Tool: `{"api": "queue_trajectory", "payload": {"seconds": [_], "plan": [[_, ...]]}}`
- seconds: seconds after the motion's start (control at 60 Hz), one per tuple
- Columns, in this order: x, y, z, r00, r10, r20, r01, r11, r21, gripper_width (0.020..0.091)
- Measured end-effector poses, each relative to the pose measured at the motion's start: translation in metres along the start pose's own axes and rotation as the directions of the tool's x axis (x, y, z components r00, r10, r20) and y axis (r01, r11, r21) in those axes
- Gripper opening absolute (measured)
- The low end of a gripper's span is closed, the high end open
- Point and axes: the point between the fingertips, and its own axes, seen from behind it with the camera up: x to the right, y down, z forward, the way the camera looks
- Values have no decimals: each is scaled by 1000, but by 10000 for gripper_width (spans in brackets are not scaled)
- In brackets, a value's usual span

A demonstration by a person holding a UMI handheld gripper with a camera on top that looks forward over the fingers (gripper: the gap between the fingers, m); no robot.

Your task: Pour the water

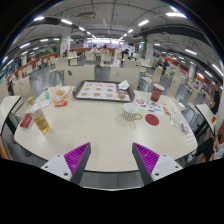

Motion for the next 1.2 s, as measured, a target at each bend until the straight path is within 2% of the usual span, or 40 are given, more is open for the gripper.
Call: {"api": "queue_trajectory", "payload": {"seconds": [0.167, 0.3, 0.55, 0.783, 0.867, 1.0, 1.083, 1.2], "plan": [[-58, 24, -9, 1000, 1, 4, -1, 1000, -15, 848], [-112, 35, -11, 999, 18, 50, -18, 1000, -13, 851], [-248, -6, 20, 986, 38, 165, -56, 993, 107, 855], [-311, -59, 75, 980, 49, 192, -92, 971, 221, 846], [-317, -67, 96, 983, 50, 176, -93, 964, 247, 784], [-324, -69, 114, 984, 39, 172, -86, 958, 274, 517], [-326, -73, 116, 984, 17, 176, -70, 951, 301, 489], [-323, -74, 114, 985, 11, 170, -63, 952, 300, 409]]}}
